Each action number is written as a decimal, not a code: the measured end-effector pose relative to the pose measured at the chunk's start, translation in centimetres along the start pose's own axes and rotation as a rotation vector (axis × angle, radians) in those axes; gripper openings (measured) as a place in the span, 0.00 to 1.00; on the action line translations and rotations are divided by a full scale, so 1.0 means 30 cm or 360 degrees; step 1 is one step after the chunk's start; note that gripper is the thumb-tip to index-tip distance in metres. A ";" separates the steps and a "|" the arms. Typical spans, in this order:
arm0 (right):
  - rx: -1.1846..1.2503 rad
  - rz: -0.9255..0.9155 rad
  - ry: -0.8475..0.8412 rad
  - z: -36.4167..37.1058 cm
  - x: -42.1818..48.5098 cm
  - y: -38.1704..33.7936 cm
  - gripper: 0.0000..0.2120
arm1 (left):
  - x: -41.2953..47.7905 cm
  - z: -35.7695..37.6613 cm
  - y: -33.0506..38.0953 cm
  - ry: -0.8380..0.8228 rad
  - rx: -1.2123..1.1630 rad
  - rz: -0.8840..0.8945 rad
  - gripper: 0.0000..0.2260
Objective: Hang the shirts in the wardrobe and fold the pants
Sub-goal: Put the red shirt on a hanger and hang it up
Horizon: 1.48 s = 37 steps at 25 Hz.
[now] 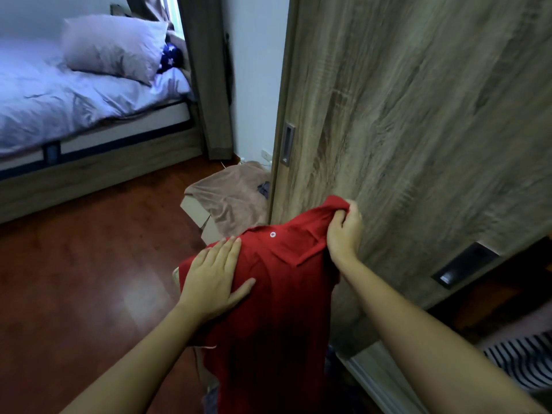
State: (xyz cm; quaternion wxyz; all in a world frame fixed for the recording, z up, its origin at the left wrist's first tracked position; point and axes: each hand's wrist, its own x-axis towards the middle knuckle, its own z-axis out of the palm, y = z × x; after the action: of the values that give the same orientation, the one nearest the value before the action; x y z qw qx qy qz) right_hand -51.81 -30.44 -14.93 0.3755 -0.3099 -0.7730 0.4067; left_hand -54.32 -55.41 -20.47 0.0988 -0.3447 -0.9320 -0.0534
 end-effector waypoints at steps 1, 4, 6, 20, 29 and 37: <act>0.0088 -0.0164 0.0018 -0.027 -0.001 -0.053 0.12 | -0.005 -0.008 -0.003 0.0003 -0.0057 -0.0010 0.36; 0.0224 -0.0504 0.0120 -0.126 0.017 -0.202 0.13 | -0.022 -0.029 -0.010 0.0123 -0.0415 -0.0104 0.37; 0.0248 -0.0611 0.0196 -0.198 0.038 -0.288 0.13 | -0.028 -0.044 -0.004 0.0210 -0.0608 -0.0259 0.36; 0.0124 -0.0919 0.0559 -0.589 0.117 -0.547 0.14 | -0.029 -0.108 0.030 0.0033 -0.0474 -0.0321 0.42; 0.0170 -0.0984 0.0515 -0.882 0.033 -0.497 0.14 | 0.075 -0.537 0.657 0.0508 -0.1574 0.0197 0.15; -0.0391 -0.0842 0.0598 -1.357 -0.012 -0.345 0.11 | 0.006 -0.452 0.879 0.0028 -0.1347 0.0153 0.04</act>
State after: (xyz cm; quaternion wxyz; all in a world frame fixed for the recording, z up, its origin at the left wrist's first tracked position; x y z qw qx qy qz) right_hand -19.51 -19.54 9.62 0.5635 -0.2111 -0.7871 0.1351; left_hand -35.23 -37.62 -6.38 -0.0412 -0.3974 -0.8100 -0.4293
